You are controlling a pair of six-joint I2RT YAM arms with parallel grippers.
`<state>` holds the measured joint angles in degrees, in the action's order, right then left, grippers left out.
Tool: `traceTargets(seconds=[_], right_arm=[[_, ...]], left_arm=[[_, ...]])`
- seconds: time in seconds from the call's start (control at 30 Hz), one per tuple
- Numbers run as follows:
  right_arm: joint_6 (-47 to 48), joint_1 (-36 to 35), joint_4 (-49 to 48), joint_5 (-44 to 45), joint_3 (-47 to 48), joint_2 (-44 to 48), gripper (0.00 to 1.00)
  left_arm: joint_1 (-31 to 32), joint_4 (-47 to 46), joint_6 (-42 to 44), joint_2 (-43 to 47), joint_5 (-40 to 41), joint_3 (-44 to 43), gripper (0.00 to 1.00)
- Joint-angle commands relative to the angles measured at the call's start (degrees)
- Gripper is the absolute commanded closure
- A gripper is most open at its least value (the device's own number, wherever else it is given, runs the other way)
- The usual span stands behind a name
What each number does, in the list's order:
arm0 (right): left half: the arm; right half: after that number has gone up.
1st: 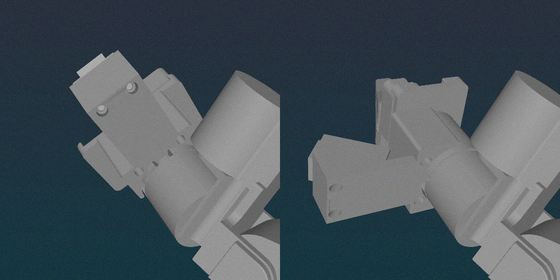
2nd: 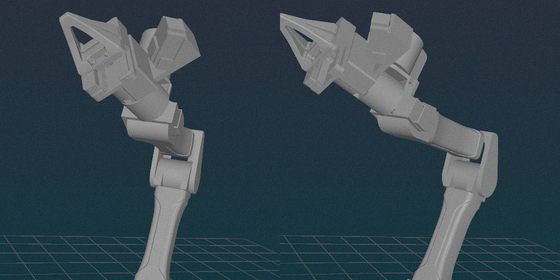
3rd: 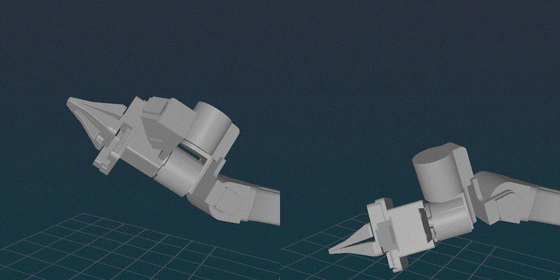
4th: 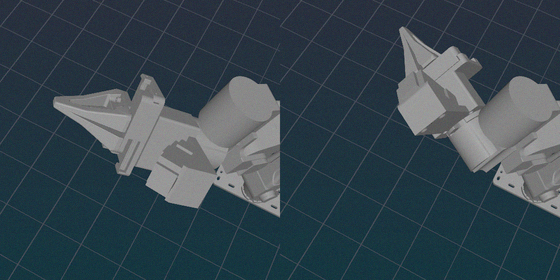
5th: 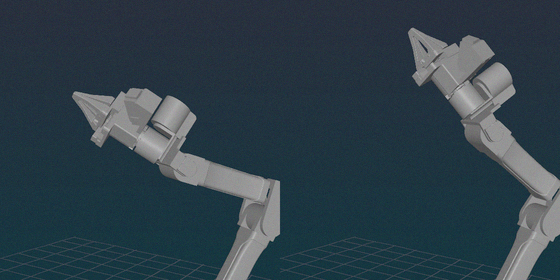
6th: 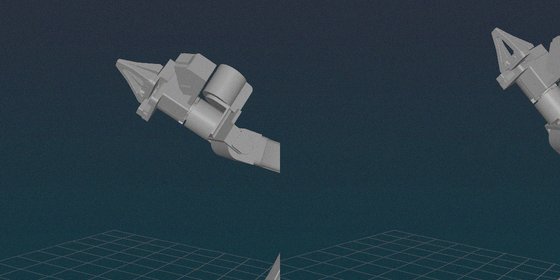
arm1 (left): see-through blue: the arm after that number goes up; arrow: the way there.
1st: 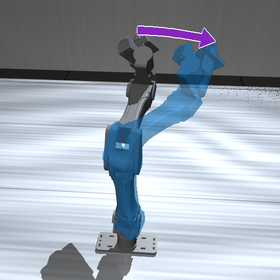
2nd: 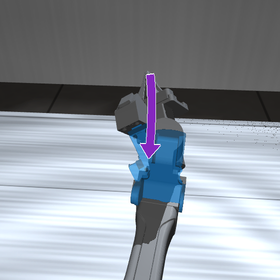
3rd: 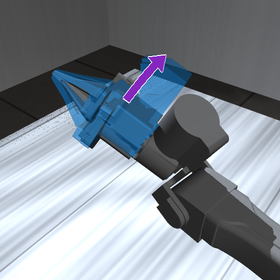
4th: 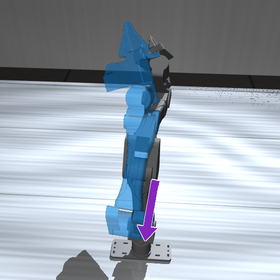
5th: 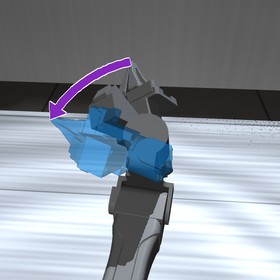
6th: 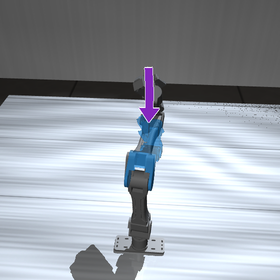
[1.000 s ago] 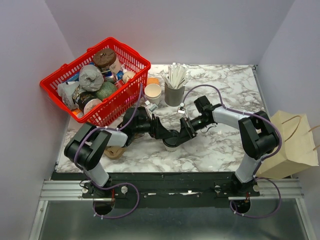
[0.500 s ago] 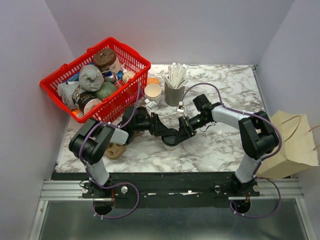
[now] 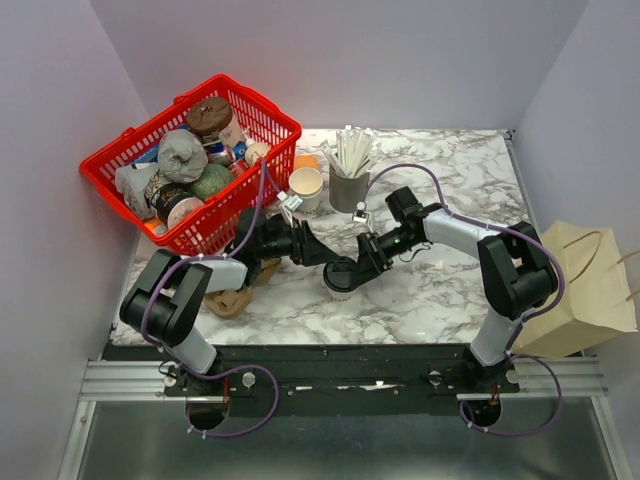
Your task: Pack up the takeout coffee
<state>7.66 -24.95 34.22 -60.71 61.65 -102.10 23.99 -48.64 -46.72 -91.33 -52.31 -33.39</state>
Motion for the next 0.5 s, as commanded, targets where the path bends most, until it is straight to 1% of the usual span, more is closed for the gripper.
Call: traceTargets(seconds=[0.0,0.17,0.23,0.33,0.47], right_arm=[[4.03,-0.01,0.15,7.80,0.58,-0.46,0.00],[3.76,-0.10,0.06,7.27,0.93,-1.69,0.00],[3.76,-0.01,0.06,7.27,1.11,-1.87,0.00],[3.77,-0.01,0.15,7.10,1.19,-2.22,0.00],[3.24,-0.01,-0.03,6.74,1.11,-2.57,0.00]], left_arm=[[-0.61,1.18,-0.39,-0.59,1.60,2.36,0.19],[-1.92,0.92,-1.26,-4.11,3.36,2.45,0.19],[-2.63,-2.40,-4.16,-6.75,3.36,3.59,0.19],[-3.33,-5.75,-6.45,-10.52,2.92,3.51,0.20],[-3.33,-8.92,-8.12,-13.35,3.80,3.42,0.20]])
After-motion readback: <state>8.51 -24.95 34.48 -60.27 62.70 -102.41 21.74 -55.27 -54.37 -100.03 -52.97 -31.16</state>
